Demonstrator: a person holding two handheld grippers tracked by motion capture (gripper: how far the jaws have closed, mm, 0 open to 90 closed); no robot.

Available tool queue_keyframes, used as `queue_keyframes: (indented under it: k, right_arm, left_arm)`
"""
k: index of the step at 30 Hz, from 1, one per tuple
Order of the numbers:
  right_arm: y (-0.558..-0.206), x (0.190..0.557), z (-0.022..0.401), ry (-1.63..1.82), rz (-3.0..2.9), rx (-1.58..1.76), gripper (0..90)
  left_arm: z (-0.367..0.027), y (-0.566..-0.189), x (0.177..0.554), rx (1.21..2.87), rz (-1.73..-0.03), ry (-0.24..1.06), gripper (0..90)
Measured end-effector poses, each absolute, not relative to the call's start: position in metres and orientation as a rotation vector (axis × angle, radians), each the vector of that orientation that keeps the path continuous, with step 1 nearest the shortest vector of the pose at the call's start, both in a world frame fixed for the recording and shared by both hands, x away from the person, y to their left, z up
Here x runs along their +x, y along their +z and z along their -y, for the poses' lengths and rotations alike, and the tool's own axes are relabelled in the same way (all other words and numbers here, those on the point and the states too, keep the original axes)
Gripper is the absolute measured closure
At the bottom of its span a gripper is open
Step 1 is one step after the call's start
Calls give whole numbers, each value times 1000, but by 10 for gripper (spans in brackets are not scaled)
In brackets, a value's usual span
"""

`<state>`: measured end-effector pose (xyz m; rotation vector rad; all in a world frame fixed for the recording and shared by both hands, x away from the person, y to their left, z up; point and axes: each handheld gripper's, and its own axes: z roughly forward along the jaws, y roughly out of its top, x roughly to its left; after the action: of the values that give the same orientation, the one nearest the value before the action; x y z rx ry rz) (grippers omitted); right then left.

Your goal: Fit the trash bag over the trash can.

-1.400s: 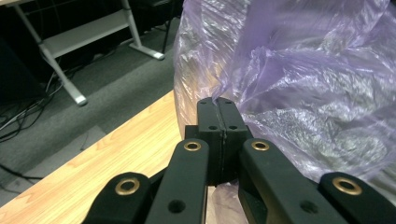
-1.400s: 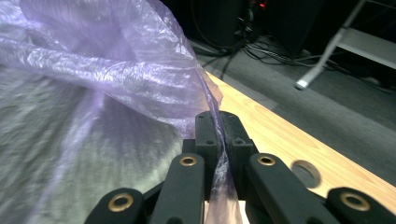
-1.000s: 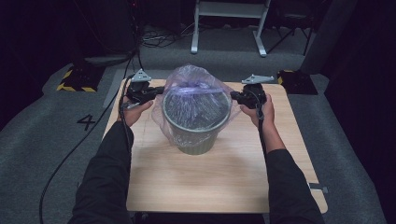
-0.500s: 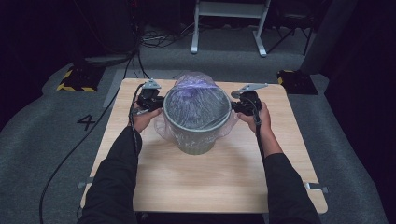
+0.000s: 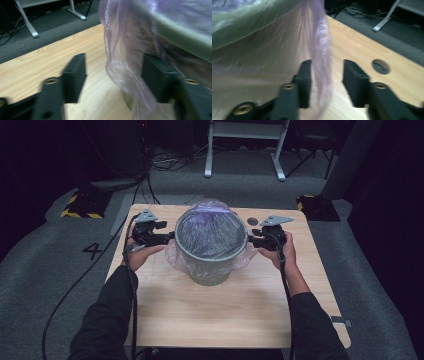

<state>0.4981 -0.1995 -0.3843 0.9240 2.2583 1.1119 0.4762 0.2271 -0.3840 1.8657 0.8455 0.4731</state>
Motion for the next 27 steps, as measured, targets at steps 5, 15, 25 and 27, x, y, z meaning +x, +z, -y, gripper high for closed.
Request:
queue_keyframes:
  k: [5, 15, 25, 27]
  right_arm:
    - [-375, 483, 215, 1113, -2248, 837, 347]
    - [-360, 447, 237, 1294, -2213, 697, 244]
    - [-375, 400, 208, 1198, -2234, 435, 318]
    - [-380, 398, 201, 1171, -2215, 428, 442]
  left_arm:
    - [-245, -386, 444, 1844, -782, 532, 150]
    - [-210, -399, 388, 1991, -574, 493, 172]
    - [-171, -409, 383, 2092, -504, 518, 561]
    - [-170, -411, 388, 2106, -505, 511, 725]
